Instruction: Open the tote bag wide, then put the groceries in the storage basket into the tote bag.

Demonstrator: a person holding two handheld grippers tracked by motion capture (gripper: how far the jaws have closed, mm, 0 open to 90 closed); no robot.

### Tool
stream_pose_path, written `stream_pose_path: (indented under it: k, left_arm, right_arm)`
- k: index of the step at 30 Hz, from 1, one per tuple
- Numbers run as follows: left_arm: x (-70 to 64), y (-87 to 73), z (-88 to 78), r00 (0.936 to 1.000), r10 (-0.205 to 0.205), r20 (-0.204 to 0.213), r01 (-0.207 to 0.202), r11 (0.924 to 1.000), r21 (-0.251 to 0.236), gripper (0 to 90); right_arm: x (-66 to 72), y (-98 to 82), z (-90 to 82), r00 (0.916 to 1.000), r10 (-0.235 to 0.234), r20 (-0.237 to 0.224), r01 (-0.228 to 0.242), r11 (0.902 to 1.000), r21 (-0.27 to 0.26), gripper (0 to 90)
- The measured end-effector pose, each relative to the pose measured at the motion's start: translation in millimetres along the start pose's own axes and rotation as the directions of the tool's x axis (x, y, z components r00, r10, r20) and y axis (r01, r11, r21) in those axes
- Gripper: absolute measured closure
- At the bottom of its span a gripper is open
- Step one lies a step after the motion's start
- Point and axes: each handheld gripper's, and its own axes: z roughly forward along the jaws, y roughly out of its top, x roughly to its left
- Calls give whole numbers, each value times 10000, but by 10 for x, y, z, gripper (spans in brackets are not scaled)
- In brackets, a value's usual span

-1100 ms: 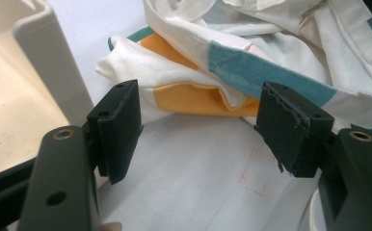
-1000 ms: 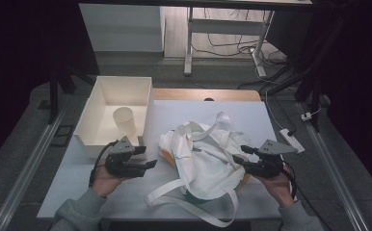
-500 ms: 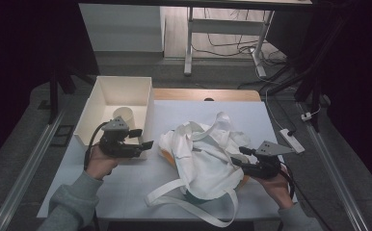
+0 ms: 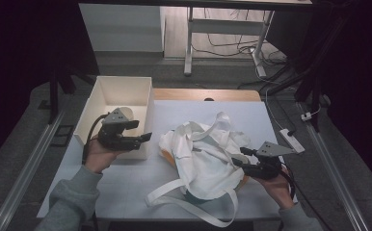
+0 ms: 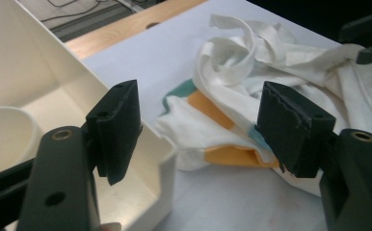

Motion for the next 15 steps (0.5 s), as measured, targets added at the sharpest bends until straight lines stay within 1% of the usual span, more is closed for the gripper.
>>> stream_pose_path:
  k: [2,5,8,10,15]
  left_arm:
    - [54,30,-3,9999,-95,-125,94,9999,-70,324]
    - [136,66,-9,9990,-158,-429,155,9998,-80,323]
    - [231,81,-7,9962,-324,-805,318,9995,-84,320]
    - [299,79,1,9945,-466,-933,464,9989,-50,316]
    - [468,45,49,9852,-573,-1617,615,9979,214,303]
  right_arm:
    - [0,1,1,10000,-7,-2,7,10000,12,447]
    - [0,0,4,10000,9,-10,-9,10000,4,447]
    - [-2,4,0,10000,-42,45,43,10000,-49,447]
    - [-8,7,-6,10000,-15,19,15,10000,-69,447]
    - [-2,7,-24,10000,-10,22,11,9999,-117,447]
